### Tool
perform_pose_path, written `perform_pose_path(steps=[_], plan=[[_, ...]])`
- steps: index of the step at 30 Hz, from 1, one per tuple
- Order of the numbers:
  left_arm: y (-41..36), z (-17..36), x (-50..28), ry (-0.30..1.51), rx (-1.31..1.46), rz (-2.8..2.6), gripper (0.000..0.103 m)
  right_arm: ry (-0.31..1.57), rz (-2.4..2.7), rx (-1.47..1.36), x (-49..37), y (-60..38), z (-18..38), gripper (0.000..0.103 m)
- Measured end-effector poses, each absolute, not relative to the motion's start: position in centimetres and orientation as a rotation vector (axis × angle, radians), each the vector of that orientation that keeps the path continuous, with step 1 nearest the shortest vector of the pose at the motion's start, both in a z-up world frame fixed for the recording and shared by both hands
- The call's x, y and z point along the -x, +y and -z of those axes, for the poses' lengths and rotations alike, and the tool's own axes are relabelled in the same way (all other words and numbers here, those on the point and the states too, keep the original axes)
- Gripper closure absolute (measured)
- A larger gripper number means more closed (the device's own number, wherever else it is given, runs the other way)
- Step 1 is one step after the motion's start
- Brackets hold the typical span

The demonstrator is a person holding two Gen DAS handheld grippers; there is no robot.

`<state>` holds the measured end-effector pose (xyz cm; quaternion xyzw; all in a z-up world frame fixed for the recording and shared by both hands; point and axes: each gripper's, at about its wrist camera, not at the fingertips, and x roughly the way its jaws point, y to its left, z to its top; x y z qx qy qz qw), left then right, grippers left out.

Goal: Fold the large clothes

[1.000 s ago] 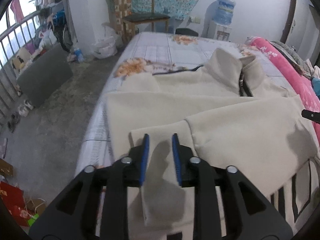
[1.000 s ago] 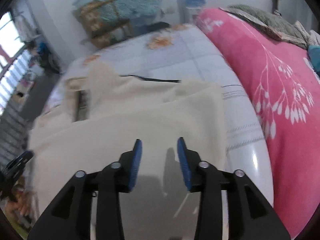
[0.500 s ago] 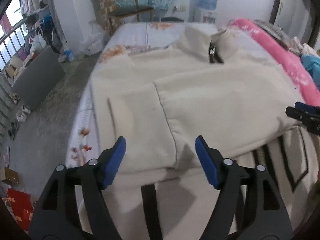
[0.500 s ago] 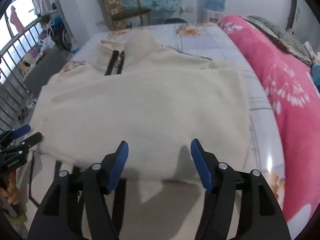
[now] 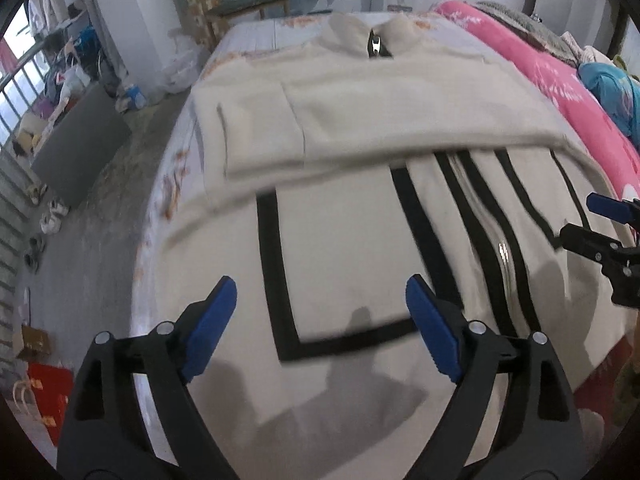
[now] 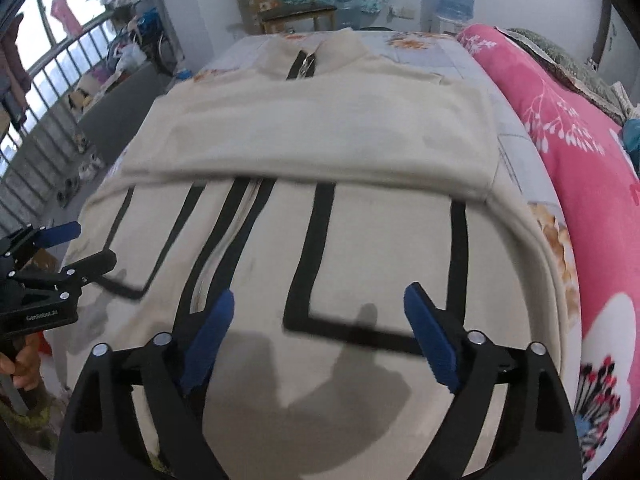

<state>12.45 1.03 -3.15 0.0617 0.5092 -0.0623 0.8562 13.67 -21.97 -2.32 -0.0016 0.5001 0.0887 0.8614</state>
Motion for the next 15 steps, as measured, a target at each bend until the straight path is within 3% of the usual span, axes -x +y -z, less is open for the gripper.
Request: perform_pose_path(steps=[6,15], plan=[[0.9,5.7,-11.0,1.114,-0.153,0.084,0.019,1.102,-0.159,0.030,-13.1,-21.7,5.0,0.015],[1.8,6.1,-10.4,1.115,-0.097,0.055,0.007,1.088,-0.132,0.096,-12.9,-20.9,6.2,0.006]])
